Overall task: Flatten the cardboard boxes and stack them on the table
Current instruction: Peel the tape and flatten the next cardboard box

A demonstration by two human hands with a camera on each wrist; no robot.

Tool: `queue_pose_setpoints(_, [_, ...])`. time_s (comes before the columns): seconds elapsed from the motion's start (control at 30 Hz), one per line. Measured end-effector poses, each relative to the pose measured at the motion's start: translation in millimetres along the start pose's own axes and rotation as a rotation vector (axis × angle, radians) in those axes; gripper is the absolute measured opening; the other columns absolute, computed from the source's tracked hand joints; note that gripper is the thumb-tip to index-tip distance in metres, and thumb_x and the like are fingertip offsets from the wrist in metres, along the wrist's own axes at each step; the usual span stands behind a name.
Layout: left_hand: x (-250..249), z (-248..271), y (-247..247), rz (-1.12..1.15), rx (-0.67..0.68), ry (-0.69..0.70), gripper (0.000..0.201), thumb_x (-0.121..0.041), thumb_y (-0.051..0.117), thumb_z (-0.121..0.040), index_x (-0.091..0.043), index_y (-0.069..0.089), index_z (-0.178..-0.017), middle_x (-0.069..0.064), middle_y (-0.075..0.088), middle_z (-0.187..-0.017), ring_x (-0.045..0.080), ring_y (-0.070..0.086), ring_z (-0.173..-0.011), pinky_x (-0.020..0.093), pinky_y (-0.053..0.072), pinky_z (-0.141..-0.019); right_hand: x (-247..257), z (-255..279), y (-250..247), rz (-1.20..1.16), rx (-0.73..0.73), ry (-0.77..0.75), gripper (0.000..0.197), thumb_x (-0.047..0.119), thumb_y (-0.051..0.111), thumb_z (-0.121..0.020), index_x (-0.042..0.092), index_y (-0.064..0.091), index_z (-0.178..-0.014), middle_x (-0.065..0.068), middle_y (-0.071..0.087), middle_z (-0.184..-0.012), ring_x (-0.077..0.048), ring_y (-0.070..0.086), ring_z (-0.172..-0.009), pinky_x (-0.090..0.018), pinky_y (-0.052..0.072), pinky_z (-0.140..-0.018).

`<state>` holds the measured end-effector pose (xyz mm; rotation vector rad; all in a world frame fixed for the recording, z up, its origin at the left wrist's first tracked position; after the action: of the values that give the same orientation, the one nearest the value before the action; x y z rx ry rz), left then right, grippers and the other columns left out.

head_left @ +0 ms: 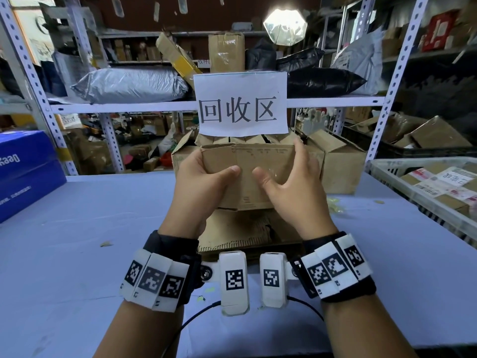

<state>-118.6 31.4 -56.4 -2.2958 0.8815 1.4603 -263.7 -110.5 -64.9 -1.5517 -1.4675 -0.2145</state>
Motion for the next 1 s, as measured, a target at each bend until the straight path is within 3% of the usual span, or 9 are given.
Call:
queue_pose_setpoints(0.1, [-0.8,0.0,-0.8,0.008,0.004,-0.009,0.026,0.0,0.076,-0.085,-0.02,0.071,-0.102,-0.004,0.079,-0.093,0.014,0.075,-0.088,0.038,0.063,-0.075,2.3,3.6,1.2,0.043,0.043,0.015,0.131,0.078,0.073,-0.061,0.033,-0.001,-0.158,-0.01,0.023,-0.155,-0.028,0.033,-0.142,-0.045,0.04,-0.109])
queue_pose_setpoints(0.37, [-6.0,-1.6,-2.0,0.008,0.034,-0.002,0.026,-0.001,0.076,-0.086,-0.022,0.071,-0.1,-0.006,0.079,-0.092,0.014,0.075,-0.086,0.041,0.064,-0.074,3.5,7.3,-7.4,0.011,-0.181,-0.004,0.093,0.065,0.071,-0.076,0.037,0.026,-0.153,-0.001,0.044,-0.144,-0.026,0.053,-0.125,-0.043,0.05,-0.092])
queue_pose_setpoints(0.47, [-8.0,-3.4,-2.8,-0.004,0.04,0.012,0.026,-0.001,0.076,-0.086,-0.022,0.071,-0.1,-0.007,0.079,-0.091,0.011,0.075,-0.083,0.035,0.062,-0.065,2.4,6.1,-8.5,0.011,-0.202,-0.022,0.081,0.06,0.065,-0.086,0.035,0.029,-0.154,-0.002,0.047,-0.145,-0.025,0.053,-0.126,-0.038,0.046,-0.089])
queue_pose_setpoints(0.57, [-3.7,-2.8,-5.6,-0.006,0.006,0.005,0.025,-0.002,0.077,-0.085,-0.02,0.07,-0.102,-0.007,0.079,-0.093,0.012,0.074,-0.086,0.034,0.062,-0.073,4.1,3.0,-7.3,0.024,-0.17,-0.049,0.069,0.054,0.055,-0.095,0.034,0.028,-0.156,-0.003,0.046,-0.146,-0.024,0.049,-0.13,-0.032,0.039,-0.087])
queue_pose_setpoints(0.63, [-1.0,-2.2,-6.2,0.003,-0.006,-0.005,0.025,-0.002,0.077,-0.085,-0.021,0.071,-0.101,-0.005,0.079,-0.094,0.014,0.075,-0.088,0.037,0.062,-0.076,4.3,1.9,-1.9,0.018,-0.097,-0.046,0.081,0.063,0.052,-0.092,0.034,0.016,-0.159,-0.006,0.038,-0.15,-0.026,0.044,-0.134,-0.036,0.041,-0.095])
queue_pose_setpoints(0.7, [0.5,-2.8,-6.8,0.011,-0.003,-0.012,0.026,-0.001,0.077,-0.085,-0.02,0.071,-0.102,-0.003,0.079,-0.095,0.016,0.075,-0.088,0.037,0.063,-0.074,3.0,2.6,8.1,0.034,0.027,-0.021,0.114,0.082,0.057,-0.073,0.035,-0.003,-0.159,-0.009,0.025,-0.155,-0.028,0.035,-0.141,-0.043,0.04,-0.105])
queue_pose_setpoints(0.77, [1.2,-3.3,-7.8,0.036,-0.001,-0.029,0.025,0.0,0.077,-0.085,-0.018,0.07,-0.102,-0.002,0.079,-0.093,0.016,0.076,-0.085,0.034,0.062,-0.066,3.8,3.6,11.1,0.07,0.066,-0.015,0.134,0.087,0.063,-0.059,0.035,-0.011,-0.157,-0.01,0.019,-0.156,-0.029,0.03,-0.143,-0.044,0.038,-0.109])
queue_pose_setpoints(0.83, [1.8,-3.3,-7.5,0.066,0.008,-0.052,0.025,0.001,0.075,-0.086,-0.016,0.07,-0.103,-0.002,0.079,-0.091,0.015,0.076,-0.082,0.032,0.06,-0.063,6.7,3.4,5.5,0.081,-0.017,-0.03,0.129,0.082,0.068,-0.061,0.034,-0.002,-0.158,-0.011,0.027,-0.152,-0.029,0.037,-0.138,-0.042,0.042,-0.103])
queue_pose_setpoints(1.0, [-4.8,-2.0,-6.5,0.057,0.025,-0.045,0.024,0.001,0.074,-0.088,-0.017,0.069,-0.102,-0.004,0.079,-0.091,0.016,0.076,-0.083,0.038,0.063,-0.064,7.5,4.5,-3.4,0.072,-0.181,-0.046,0.09,0.065,0.067,-0.08,0.035,0.026,-0.155,-0.006,0.048,-0.14,-0.028,0.053,-0.124,-0.039,0.047,-0.088])
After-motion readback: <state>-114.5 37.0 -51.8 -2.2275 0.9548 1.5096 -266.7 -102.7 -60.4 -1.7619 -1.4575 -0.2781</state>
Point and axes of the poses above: each hand's wrist, its own z-axis away from the middle knuckle, its own y-axis out of the palm, x = y × z, the point moved 9 cm from there along -z, towards the middle knuckle
